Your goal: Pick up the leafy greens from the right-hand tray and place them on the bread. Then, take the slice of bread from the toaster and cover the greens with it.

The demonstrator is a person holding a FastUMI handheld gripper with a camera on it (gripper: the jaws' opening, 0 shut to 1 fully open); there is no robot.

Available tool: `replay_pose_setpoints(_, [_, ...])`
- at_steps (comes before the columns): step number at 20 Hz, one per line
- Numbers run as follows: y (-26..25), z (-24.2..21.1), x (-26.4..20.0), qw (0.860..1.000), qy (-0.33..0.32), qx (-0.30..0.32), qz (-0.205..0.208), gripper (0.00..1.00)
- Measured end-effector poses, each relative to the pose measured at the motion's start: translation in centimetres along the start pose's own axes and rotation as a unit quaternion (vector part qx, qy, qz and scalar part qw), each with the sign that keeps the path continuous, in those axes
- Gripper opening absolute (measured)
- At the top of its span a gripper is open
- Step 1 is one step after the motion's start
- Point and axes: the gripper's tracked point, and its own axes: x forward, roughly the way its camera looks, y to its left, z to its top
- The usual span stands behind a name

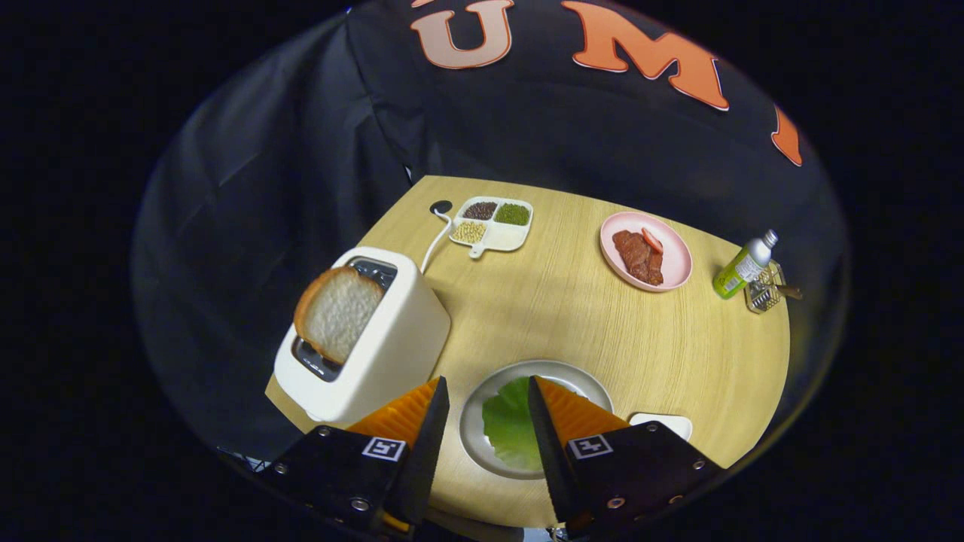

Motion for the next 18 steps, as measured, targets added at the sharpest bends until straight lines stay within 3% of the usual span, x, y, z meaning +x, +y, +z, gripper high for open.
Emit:
replay_pose_setpoints(5, [6.5,4.5,-1.1,0.999,-0.013,-0.017,0.035,0.7])
replay_pose_setpoints(8, [10.1,5.4,0.3,0.999,-0.006,-0.021,0.046,0.83])
replay_pose_setpoints(10, [12.2,5.7,1.3,0.999,0.01,-0.024,0.046,0.85])
replay_pose_setpoints(16, [12.8,5.2,5.1,0.997,0.068,-0.022,-0.008,0.84])
replay_pose_setpoints(18, [12.5,5.0,6.1,0.996,0.085,-0.015,-0.019,0.77])
